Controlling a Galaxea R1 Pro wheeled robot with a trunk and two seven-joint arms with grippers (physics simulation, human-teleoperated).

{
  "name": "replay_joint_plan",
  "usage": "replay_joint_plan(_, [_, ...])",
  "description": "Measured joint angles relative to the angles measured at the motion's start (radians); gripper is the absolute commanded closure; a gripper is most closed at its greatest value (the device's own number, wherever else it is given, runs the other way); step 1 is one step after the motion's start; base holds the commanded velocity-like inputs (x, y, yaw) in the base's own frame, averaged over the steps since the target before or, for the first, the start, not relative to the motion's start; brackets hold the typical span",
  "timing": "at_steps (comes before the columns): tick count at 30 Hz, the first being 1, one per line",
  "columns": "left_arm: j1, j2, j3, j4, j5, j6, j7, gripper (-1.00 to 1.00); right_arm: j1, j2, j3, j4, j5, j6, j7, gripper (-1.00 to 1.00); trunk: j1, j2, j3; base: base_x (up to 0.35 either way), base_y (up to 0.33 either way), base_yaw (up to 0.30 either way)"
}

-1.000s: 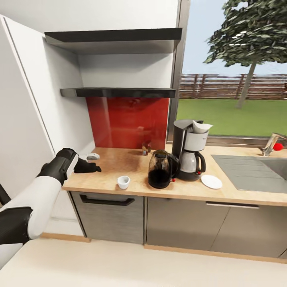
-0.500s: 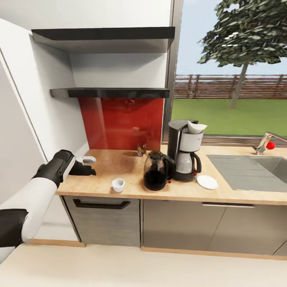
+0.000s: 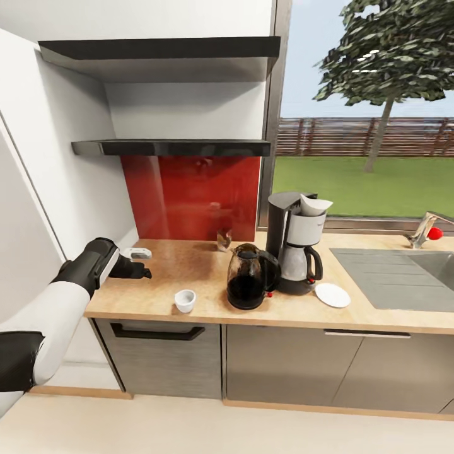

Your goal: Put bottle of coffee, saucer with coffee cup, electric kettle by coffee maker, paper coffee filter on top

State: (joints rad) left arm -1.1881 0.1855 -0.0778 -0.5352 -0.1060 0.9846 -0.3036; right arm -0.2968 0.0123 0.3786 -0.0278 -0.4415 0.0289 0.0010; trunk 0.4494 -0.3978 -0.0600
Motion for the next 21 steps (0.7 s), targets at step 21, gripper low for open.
replay_joint_plan(21, [0.000,-0.006,-0.002,0.010,0.003,0.000,0.001,-1.00,0.000,-0.008,-0.003,-0.001,-0.003,-0.001,0.002,-1.00,0.000,0.000,0.000,0.091,0.000,-0.030])
